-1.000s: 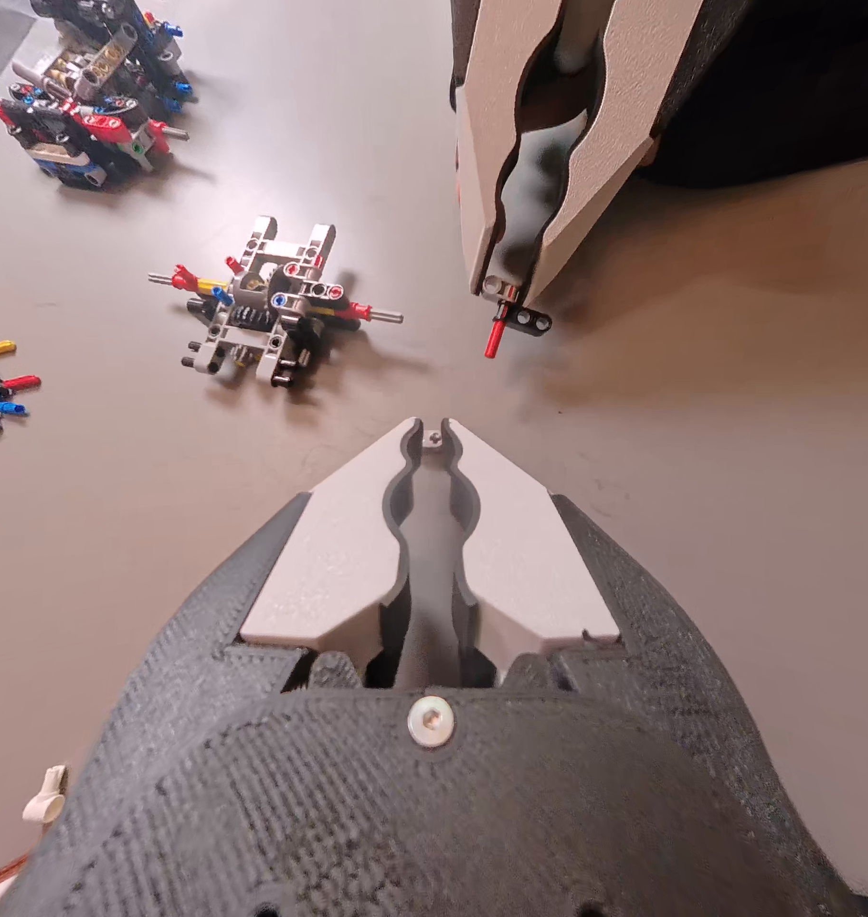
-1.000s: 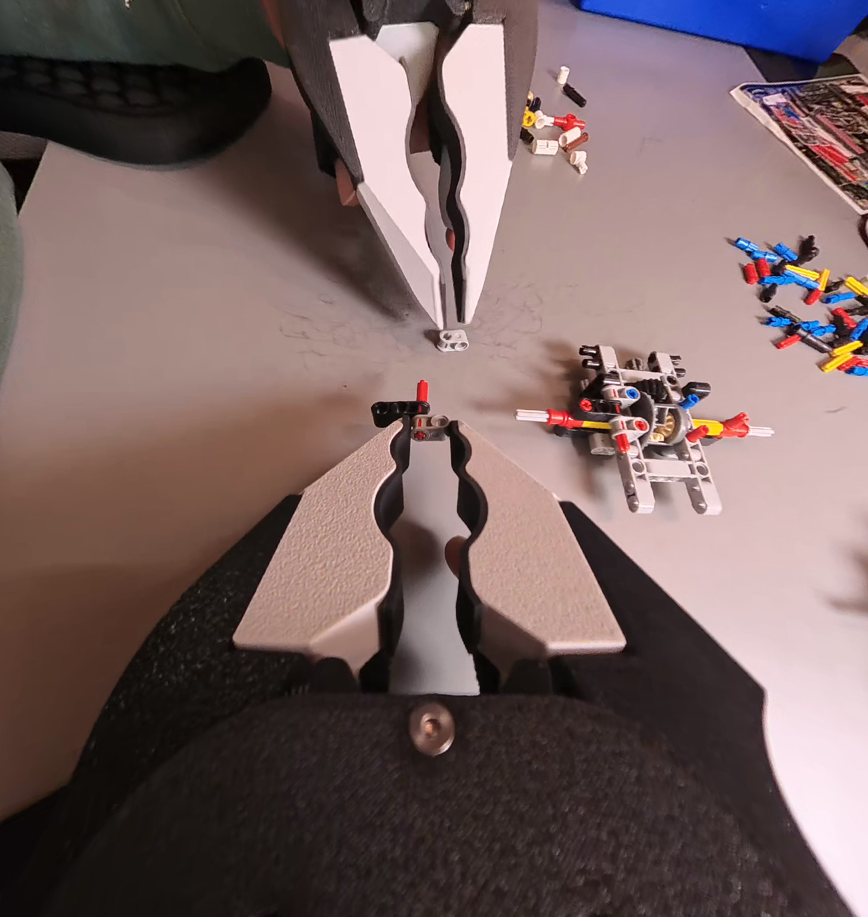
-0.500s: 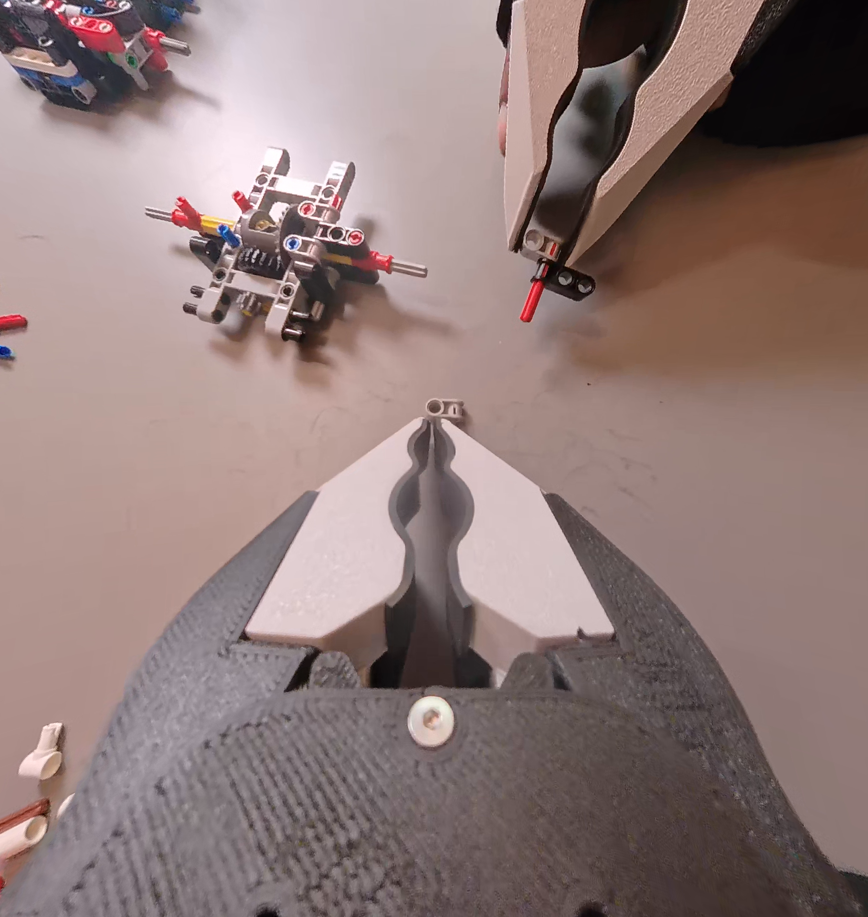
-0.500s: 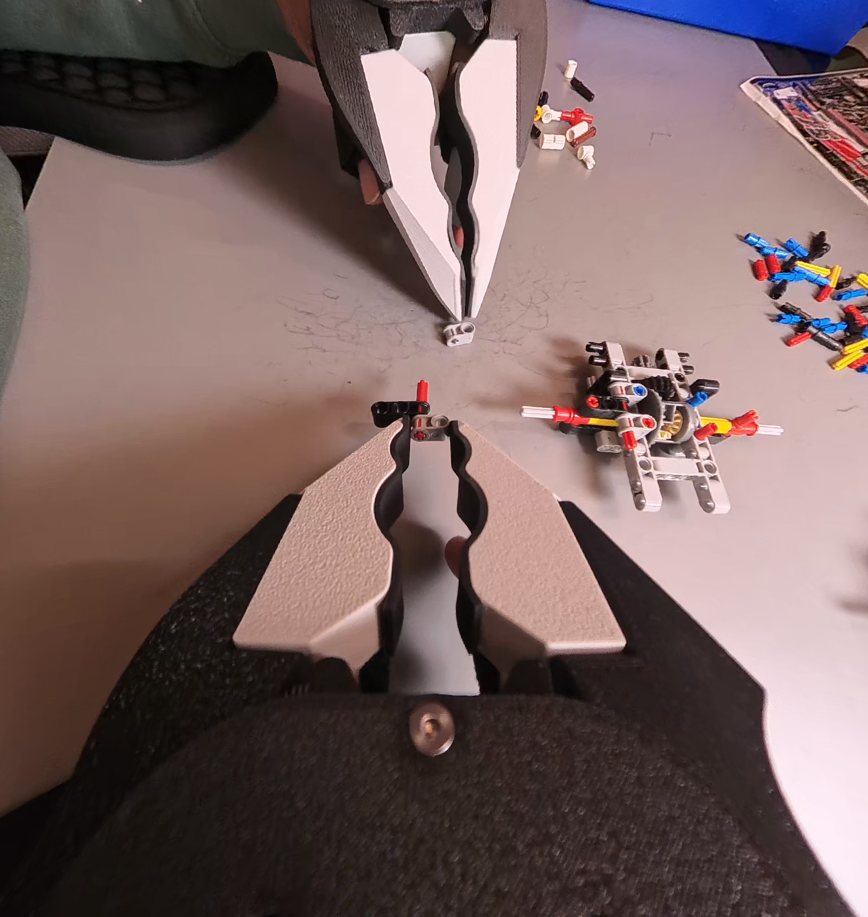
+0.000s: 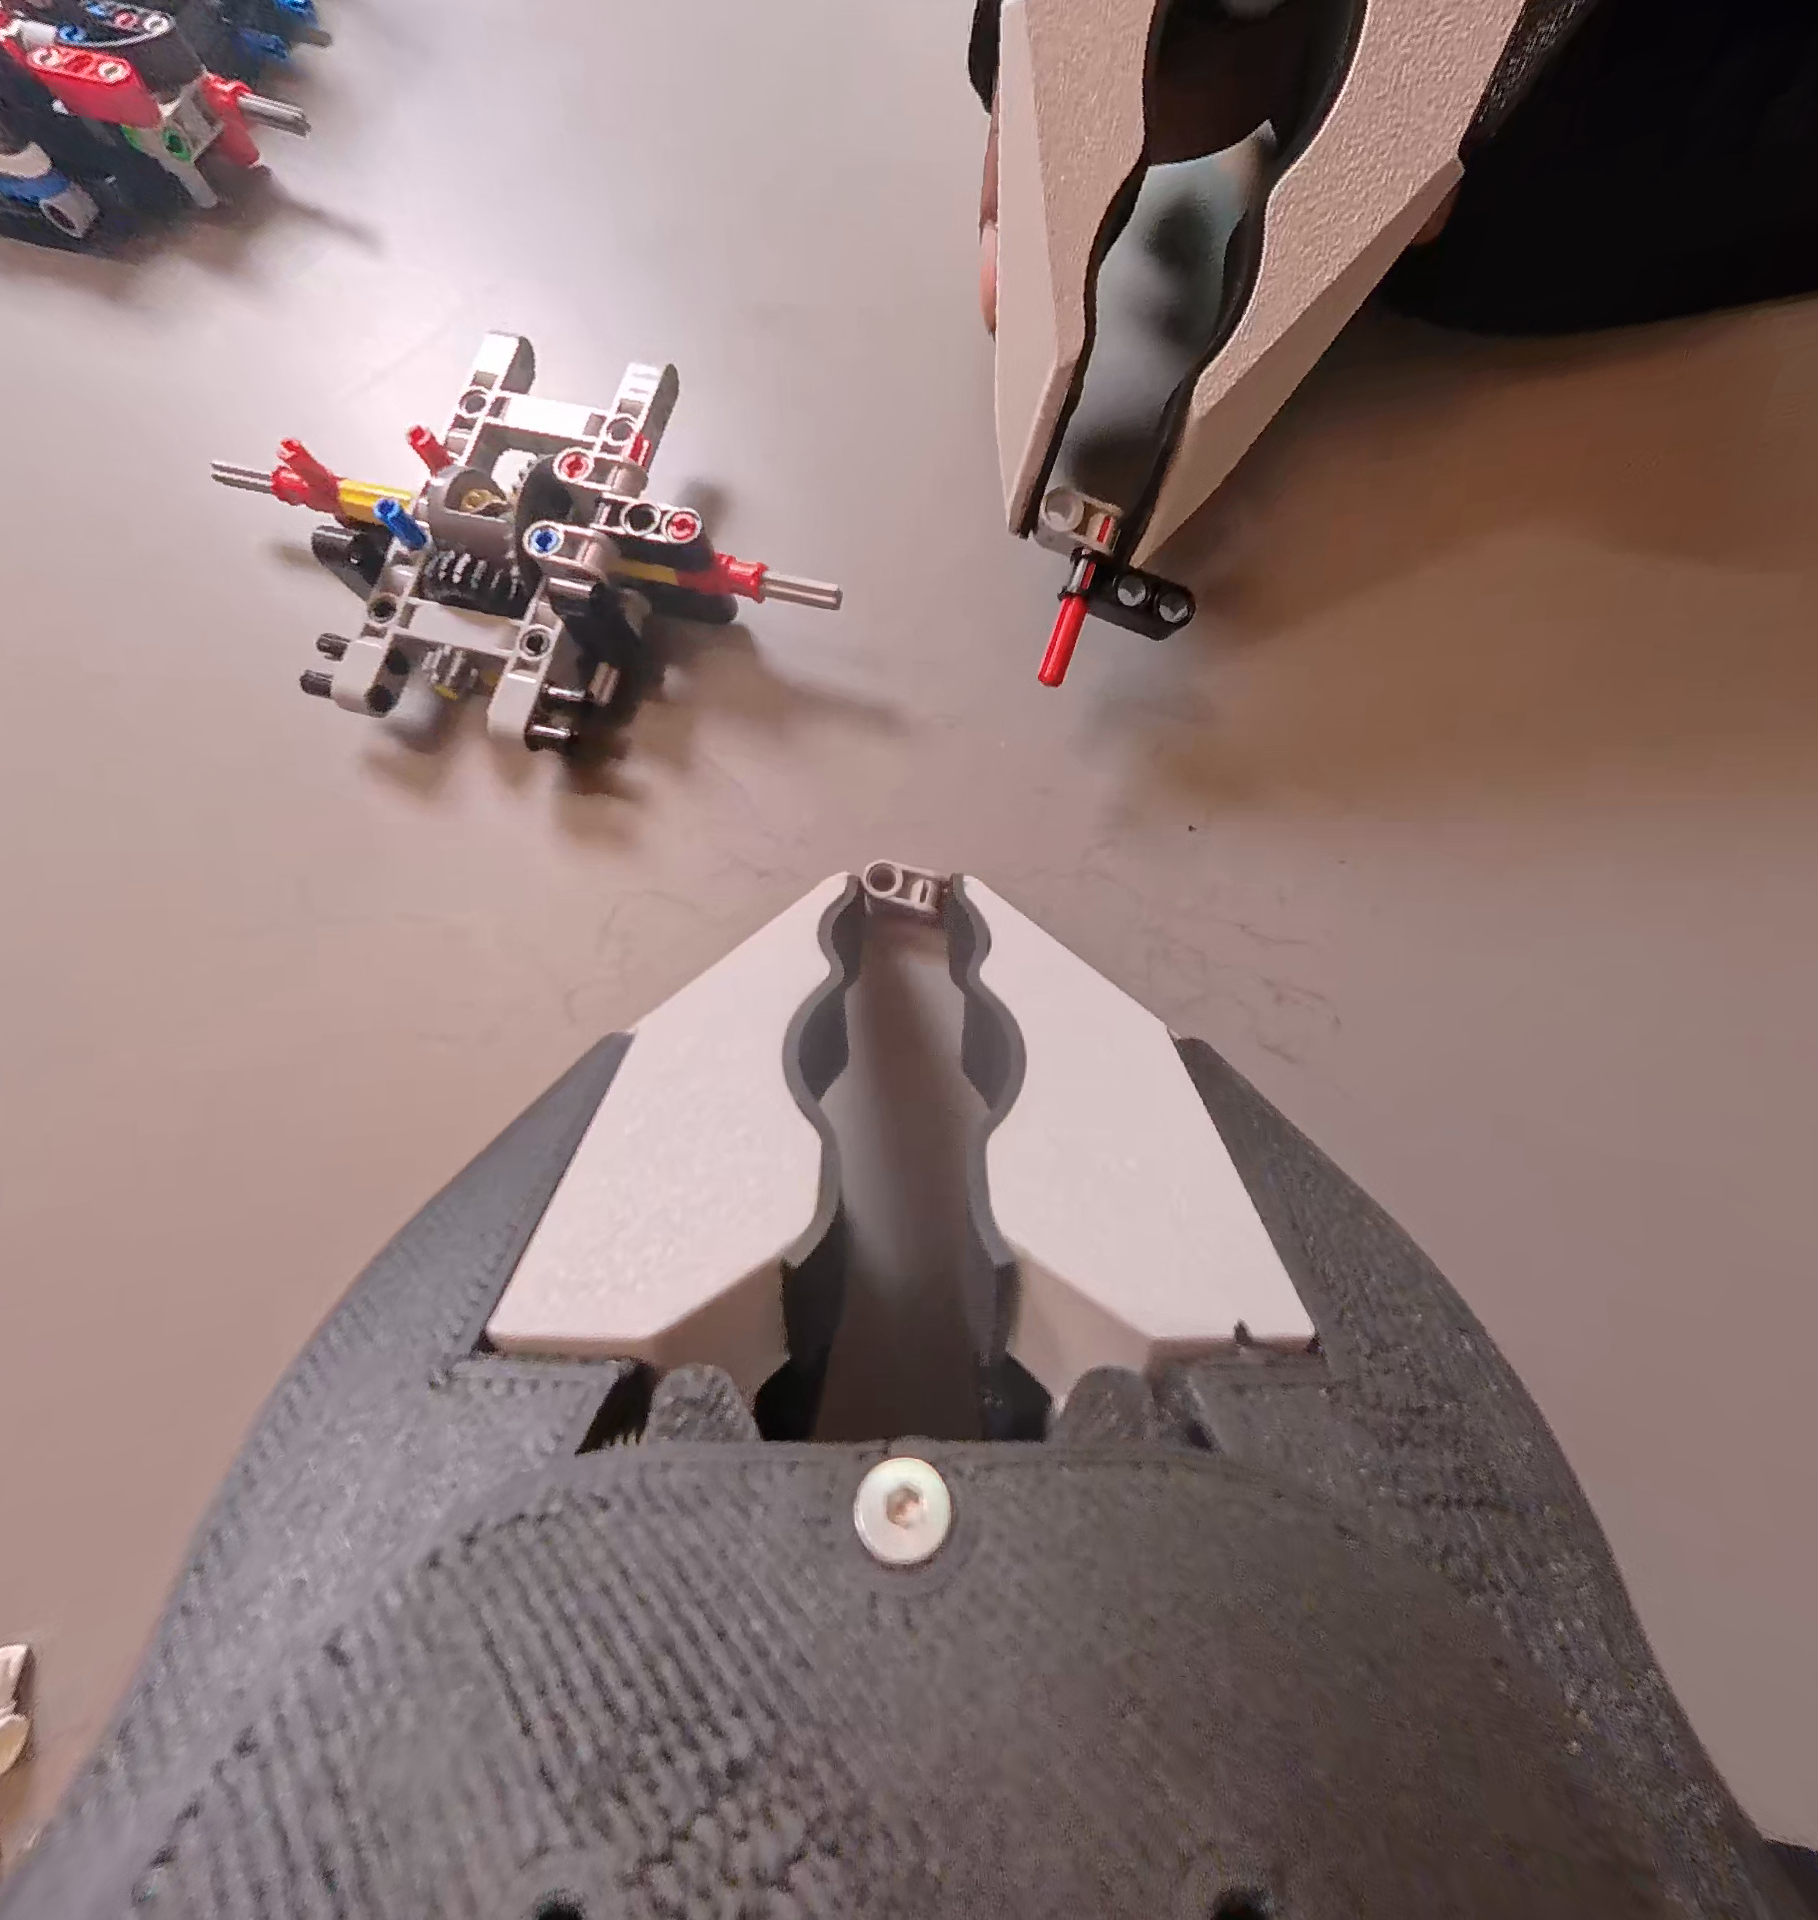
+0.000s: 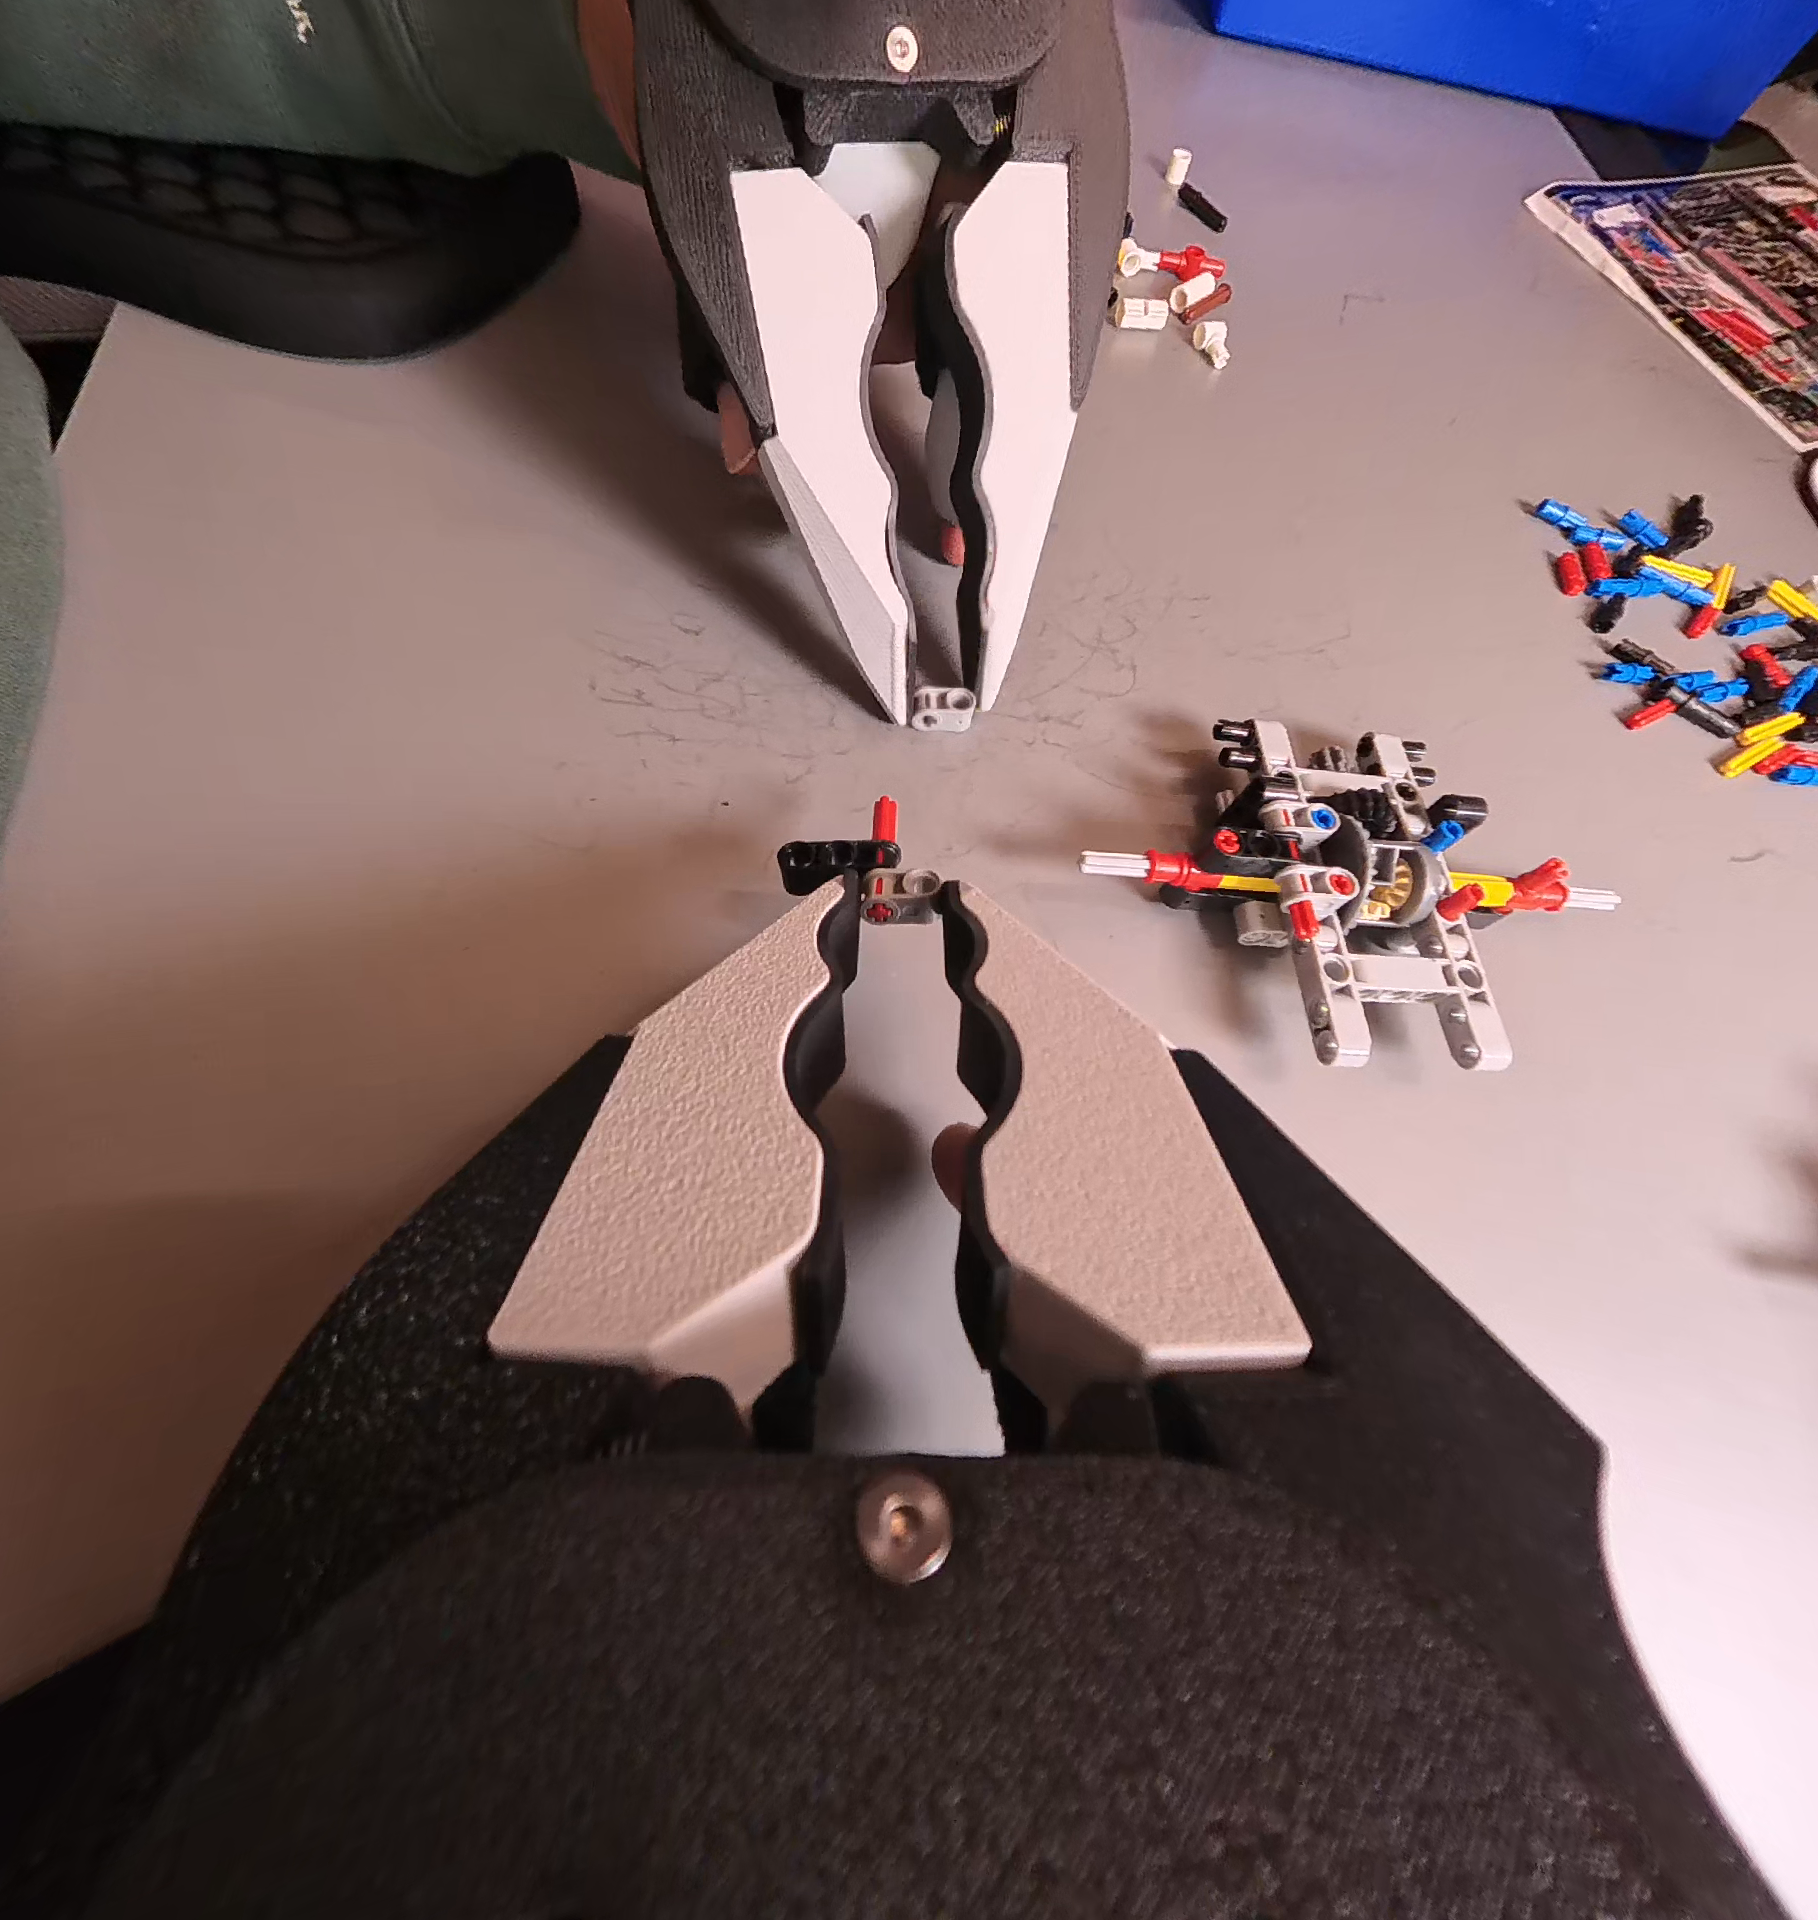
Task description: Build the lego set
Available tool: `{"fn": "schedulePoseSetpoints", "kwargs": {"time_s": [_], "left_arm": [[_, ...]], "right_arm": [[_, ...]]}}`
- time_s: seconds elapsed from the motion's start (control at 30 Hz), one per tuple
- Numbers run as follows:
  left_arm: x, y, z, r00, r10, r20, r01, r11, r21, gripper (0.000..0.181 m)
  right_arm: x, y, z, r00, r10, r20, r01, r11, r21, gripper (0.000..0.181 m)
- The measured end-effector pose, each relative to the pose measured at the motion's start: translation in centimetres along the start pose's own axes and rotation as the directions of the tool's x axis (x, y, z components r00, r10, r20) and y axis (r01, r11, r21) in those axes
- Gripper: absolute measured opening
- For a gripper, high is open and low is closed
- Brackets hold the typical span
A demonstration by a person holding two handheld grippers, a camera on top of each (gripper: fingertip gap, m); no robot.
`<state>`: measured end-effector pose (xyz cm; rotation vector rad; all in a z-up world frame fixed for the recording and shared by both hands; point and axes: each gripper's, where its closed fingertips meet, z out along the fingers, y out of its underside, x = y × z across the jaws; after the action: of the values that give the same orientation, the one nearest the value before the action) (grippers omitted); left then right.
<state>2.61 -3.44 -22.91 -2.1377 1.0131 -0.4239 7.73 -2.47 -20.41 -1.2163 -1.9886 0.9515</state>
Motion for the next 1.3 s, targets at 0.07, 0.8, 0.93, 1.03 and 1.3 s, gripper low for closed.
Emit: {"fn": "schedulePoseSetpoints", "kwargs": {"time_s": [0.07, 0.8, 0.93, 1.03, 1.3], "left_arm": [[0.0, 0.0, 0.0, 1.000, 0.004, 0.002, -0.004, 1.000, 0.004, 0.013], [2.3, -4.7, -1.8, 0.996, 0.031, -0.088, -0.003, 0.954, 0.301, 0.013], [2.2, -4.6, -1.7, 0.996, 0.032, -0.081, -0.007, 0.957, 0.290, 0.013], [2.2, -4.5, -1.6, 0.996, 0.030, -0.080, -0.006, 0.960, 0.281, 0.013], [2.4, -4.2, -1.4, 0.996, 0.040, -0.076, -0.019, 0.966, 0.259, 0.013]], "right_arm": [[0.0, -0.1, 0.0, 1.000, -0.001, 0.002, 0.001, 1.000, 0.006, 0.014], [-0.2, -2.7, -0.6, 0.999, 0.031, 0.034, -0.037, 0.983, 0.180, 0.014], [-0.3, -2.7, -0.4, 0.999, 0.030, 0.037, -0.036, 0.984, 0.176, 0.014], [-0.3, -2.6, -0.4, 0.999, 0.029, 0.032, -0.034, 0.985, 0.172, 0.014], [-0.4, -2.1, 0.0, 0.999, 0.018, 0.029, -0.021, 0.991, 0.129, 0.014]]}}
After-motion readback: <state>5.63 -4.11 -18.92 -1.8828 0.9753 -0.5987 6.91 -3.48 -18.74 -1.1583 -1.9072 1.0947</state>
